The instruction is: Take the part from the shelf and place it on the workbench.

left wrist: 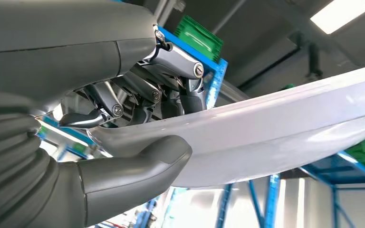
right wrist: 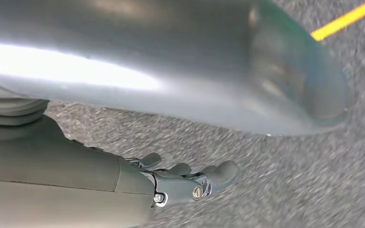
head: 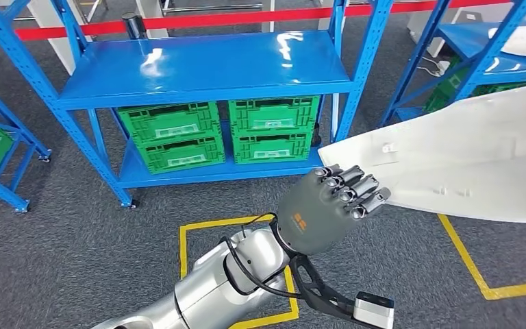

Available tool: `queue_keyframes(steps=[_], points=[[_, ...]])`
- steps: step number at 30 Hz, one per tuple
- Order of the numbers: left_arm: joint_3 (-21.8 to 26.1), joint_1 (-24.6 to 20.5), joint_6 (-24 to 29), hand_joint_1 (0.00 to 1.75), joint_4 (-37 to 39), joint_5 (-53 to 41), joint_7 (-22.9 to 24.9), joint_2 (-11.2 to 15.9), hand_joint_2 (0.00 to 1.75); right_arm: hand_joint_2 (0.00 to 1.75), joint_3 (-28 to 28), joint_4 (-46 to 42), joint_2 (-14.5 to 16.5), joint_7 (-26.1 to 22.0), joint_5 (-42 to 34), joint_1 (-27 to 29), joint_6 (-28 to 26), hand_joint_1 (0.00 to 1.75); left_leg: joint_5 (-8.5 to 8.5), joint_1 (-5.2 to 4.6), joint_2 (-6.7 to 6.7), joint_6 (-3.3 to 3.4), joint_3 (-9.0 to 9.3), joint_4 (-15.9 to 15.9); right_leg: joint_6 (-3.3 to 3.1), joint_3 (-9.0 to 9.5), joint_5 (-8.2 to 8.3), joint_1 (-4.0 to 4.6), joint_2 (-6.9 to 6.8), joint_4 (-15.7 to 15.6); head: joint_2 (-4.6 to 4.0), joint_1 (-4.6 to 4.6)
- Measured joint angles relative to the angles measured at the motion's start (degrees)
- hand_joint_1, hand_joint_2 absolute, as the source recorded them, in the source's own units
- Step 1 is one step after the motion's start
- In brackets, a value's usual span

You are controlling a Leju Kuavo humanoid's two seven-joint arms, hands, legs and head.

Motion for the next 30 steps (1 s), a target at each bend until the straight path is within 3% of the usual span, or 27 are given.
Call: queue_keyframes(steps=[1,2,4,6,8,9,11,12,14,15,16,18,20,21,23,24,26,28,30], points=[[0.0,0.0,-0.1,1.75,0.0,0.0,0.0,0.0,1.75,0.0,0.0,0.0,0.0,0.1,0.0,0.0,0.0,0.0,-0.03,0.0,0.83,-0.02,-0.25,0.2,0.08,1.17,0.9,0.0,-0.33,-1.5,0.0,0.01],[0.0,0.0,-0.2,1.75,-0.1,0.0,0.0,0.0,1.75,0.0,0.0,0.0,0.0,0.3,0.0,0.0,0.0,0.0,-0.1,0.0,1.58,-0.09,-0.46,0.5,0.08,3.44,2.37,0.02,-0.98,-4.9,0.0,0.01],[0.0,-0.1,-0.4,1.75,-0.3,0.1,0.0,-0.1,1.75,0.0,0.0,0.0,-0.1,0.4,-0.1,-0.1,0.0,0.0,-0.39,-0.22,2.84,-0.47,-0.76,1.2,-0.5,7.59,4.38,0.25,-3.3,-11.8,0.0,-0.02],[0.0,-0.1,-0.4,1.75,-0.5,0.2,-0.1,-0.2,1.75,0.0,0.0,0.0,-0.1,0.5,-0.2,-0.3,0.0,0.0,-0.67,-0.41,3.86,-1.06,-0.72,1.6,-1.32,8.79,4.81,0.55,-4.3,-14.4,0.0,-0.11],[0.0,-0.2,-0.3,1.75,-0.5,0.3,-0.1,-0.3,1.75,0.0,0.0,0.0,-0.1,0.4,-0.1,-0.2,0.0,0.0,-0.76,-0.36,4.73,-1.62,-0.54,1.6,-1.91,8.7,5.26,0.46,-3.13,-14.6,0.0,-0.14],[0.0,-0.2,-0.2,1.75,-0.5,0.4,-0.1,-0.4,1.75,0.0,0.0,0.0,-0.1,0.3,-0.1,-0.1,0.0,0.0,-1.11,-0.26,4.13,-1.99,-0.62,2.0,-2.19,8.71,5.51,0.25,-2.56,-14.7,0.0,-0.16],[0.0,-0.4,-0.1,1.75,-0.5,0.5,-0.1,-0.4,1.75,0.0,0.0,0.0,-0.1,0.0,-0.1,-0.2,0.0,0.0,-3.65,0.13,1.11,-2.87,-1.87,5.4,-2.74,8.62,6.07,-0.27,-1.35,-14.9,0.0,-0.31],[0.0,-0.4,-0.1,1.75,-0.4,0.6,-0.1,-0.3,1.75,0.0,0.0,0.0,-0.1,-0.1,-0.2,-0.3,0.0,0.0,-5.69,0.4,-0.63,-3.27,-3.06,8.6,-2.87,8.41,6.23,-0.35,-0.7,-14.9,0.0,-0.39],[0.0,-0.4,0.0,1.75,-0.2,0.7,-0.1,-0.1,1.75,0.0,0.0,0.0,-0.1,-0.1,-0.5,-0.4,0.0,0.0,-8.88,0.85,-1.95,-3.74,-5.64,15.2,-2.86,7.92,6.52,-0.49,0.83,-14.8,0.0,-0.47],[0.0,-0.4,0.1,1.75,-0.1,0.7,-0.2,0.0,1.75,0.0,0.0,0.0,-0.1,-0.1,-0.7,-0.3,0.0,0.0,-9.05,1.02,-2.11,-3.89,-6.01,16.4,-2.71,7.69,6.66,-0.59,1.66,-14.8,0.0,-0.47],[0.0,-0.4,0.1,1.75,0.0,0.7,-0.3,0.0,1.75,0.0,0.0,0.0,-0.1,-0.1,-0.9,-0.2,0.0,0.0,-8.09,1.2,-2.27,-4.0,-5.31,15.4,-2.52,7.51,6.77,-0.74,2.49,-14.7,0.0,-0.48],[0.0,-0.7,0.2,1.75,0.0,0.7,-0.4,0.0,1.75,0.0,0.0,0.0,-0.1,-0.2,-1.4,-0.1,0.0,0.0,-4.72,1.68,-3.64,-4.18,-1.48,8.5,-2.0,7.25,6.95,-1.07,4.06,-14.5,0.0,-0.48],[0.0,-1.4,0.2,1.75,0.1,0.6,-0.3,-0.1,1.75,0.0,0.0,0.0,-0.1,-0.2,-1.7,-0.2,0.0,0.0,-3.02,1.88,-5.6,-4.07,1.36,2.7,-1.17,6.9,7.23,-1.2,5.35,-14.4,0.0,-0.51],[0.0,-1.7,0.2,1.75,0.1,0.5,-0.3,-0.2,1.75,0.0,0.0,0.0,-0.1,-0.2,-1.7,-0.2,0.0,0.0,-3.01,1.79,-6.15,-3.84,1.78,1.7,-0.68,6.72,7.43,-1.27,5.82,-14.6,0.0,-0.53],[0.1,-2.3,0.4,1.75,0.3,0.3,-0.1,-0.5,1.75,0.0,0.0,0.0,-0.1,-0.1,-1.8,0.1,0.0,0.0,-2.69,1.52,-5.36,-2.91,1.72,1.6,0.31,6.52,7.95,-1.48,6.55,-15.1,0.0,-0.53],[0.1,-2.5,0.5,1.75,0.4,0.3,-0.2,-0.7,1.75,0.0,0.0,0.0,-0.1,-0.1,-1.8,0.2,0.0,0.0,-2.46,1.52,-4.83,-2.41,1.73,1.4,0.6,6.36,7.96,-1.51,6.03,-15.0,0.0,-0.49],[0.1,-3.0,0.8,1.75,0.6,0.2,-0.3,-1.2,1.75,0.0,0.0,0.0,-0.1,-0.1,-2.1,0.2,0.0,0.0,-2.04,1.64,-3.48,-1.53,1.68,1.0,0.79,4.88,6.24,-1.22,3.3,-12.2,0.0,-0.21],[0.1,-3.2,1.0,1.75,0.9,0.3,-0.4,-1.4,1.75,0.0,0.0,0.0,-0.1,-0.2,-2.4,0.0,0.1,0.0,-1.98,1.33,-1.86,-1.07,1.56,0.9,0.7,1.61,2.59,-0.83,0.73,-5.2,0.0,0.06],[0.0,-3.3,1.3,1.75,1.3,0.6,-0.6,-1.4,1.75,0.0,0.0,0.0,-0.1,-0.3,-2.7,-0.1,0.1,0.0,-2.04,0.93,-0.06,-0.84,1.44,1.0,0.53,-0.62,0.73,-0.64,0.19,0.1,0.0,0.1]])
